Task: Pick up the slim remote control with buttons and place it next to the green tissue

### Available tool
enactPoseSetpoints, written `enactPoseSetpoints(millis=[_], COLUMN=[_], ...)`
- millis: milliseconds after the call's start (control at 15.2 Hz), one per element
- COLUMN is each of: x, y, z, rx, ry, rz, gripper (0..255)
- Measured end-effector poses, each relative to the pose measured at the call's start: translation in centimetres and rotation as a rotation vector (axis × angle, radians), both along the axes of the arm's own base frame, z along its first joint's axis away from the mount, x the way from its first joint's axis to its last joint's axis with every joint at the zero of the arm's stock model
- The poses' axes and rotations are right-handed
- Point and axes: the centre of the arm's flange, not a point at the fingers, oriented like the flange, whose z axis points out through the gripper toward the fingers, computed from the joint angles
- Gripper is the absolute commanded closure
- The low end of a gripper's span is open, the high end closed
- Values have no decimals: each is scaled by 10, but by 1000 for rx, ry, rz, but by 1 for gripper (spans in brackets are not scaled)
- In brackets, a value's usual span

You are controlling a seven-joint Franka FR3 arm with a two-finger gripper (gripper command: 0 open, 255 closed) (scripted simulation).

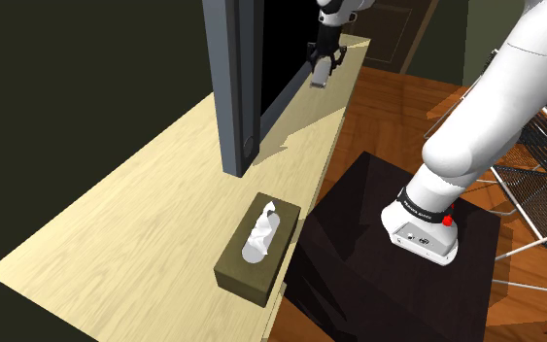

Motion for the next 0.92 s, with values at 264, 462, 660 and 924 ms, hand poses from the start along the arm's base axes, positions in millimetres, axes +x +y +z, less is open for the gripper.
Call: enactPoseSetpoints(millis=[264, 462, 660, 924], x=[-1, -1, -1, 0], y=[-1, 0, -1, 0], z=[20, 37, 54, 74], rx=[0, 0, 0, 0], ry=[0, 0, 0, 0], rz=[0, 0, 0, 0], gripper=[255, 255, 255, 255])
